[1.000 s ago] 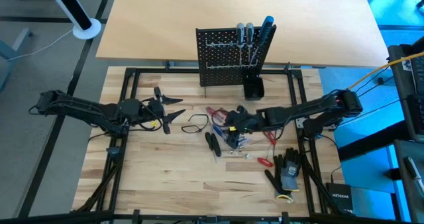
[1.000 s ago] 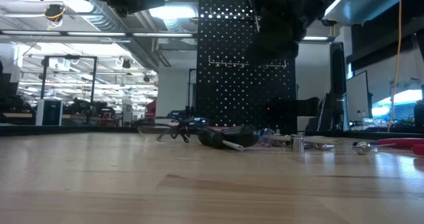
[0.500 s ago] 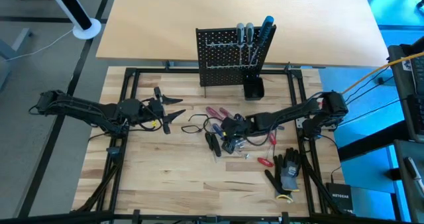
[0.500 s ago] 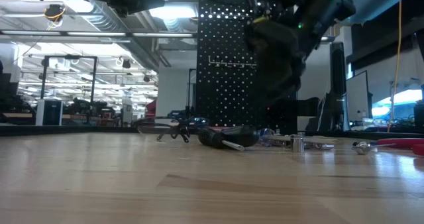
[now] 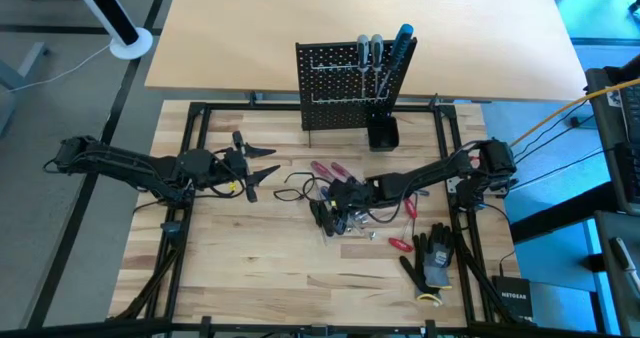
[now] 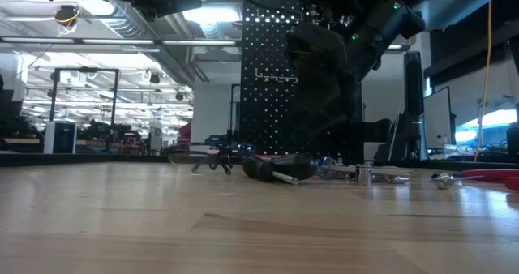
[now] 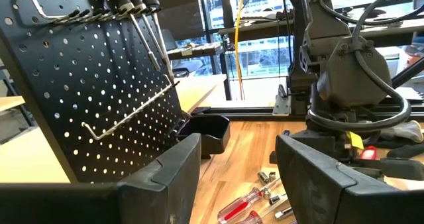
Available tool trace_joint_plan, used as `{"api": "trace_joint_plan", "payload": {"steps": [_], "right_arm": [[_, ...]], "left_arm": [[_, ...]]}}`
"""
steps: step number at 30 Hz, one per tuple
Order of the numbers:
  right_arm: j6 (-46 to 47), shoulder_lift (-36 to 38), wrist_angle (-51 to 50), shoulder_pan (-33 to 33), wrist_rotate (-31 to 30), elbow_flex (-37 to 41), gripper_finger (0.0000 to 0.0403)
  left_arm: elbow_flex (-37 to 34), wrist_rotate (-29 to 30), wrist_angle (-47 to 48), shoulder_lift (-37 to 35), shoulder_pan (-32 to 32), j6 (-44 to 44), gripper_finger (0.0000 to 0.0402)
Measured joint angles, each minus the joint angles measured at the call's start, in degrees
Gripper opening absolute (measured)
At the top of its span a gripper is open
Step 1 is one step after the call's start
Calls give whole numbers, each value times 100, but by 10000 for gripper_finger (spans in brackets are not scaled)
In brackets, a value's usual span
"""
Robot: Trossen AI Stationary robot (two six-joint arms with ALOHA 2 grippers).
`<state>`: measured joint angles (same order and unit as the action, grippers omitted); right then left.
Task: Hang tools onto peg board
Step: Hang the black screwdriver on the peg board
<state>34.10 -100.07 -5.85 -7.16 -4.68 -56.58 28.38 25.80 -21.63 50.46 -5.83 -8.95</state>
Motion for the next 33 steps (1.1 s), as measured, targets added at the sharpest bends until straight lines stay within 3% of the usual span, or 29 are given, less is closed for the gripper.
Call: {"api": "trace_joint_plan", "payload": {"steps": [6, 16, 22, 29, 33], "right_arm": [[48, 0, 71, -72, 129, 0, 186], [-171, -44, 1140, -312, -9, -4, 186], [-439, -330, 1685, -391, 471, -78, 186], [-446, -909, 970, -377, 531, -766, 186], [-361, -1055, -129, -372, -19, -1179, 186]], "left_arm": [[0, 0, 4, 0, 1, 0, 184], [0, 0, 4, 0, -1, 0, 184], [0, 0, 6, 0, -1, 14, 184], [0, 0, 5, 0, -1, 15, 184], [0, 0, 11, 0, -1, 16, 184]]}}
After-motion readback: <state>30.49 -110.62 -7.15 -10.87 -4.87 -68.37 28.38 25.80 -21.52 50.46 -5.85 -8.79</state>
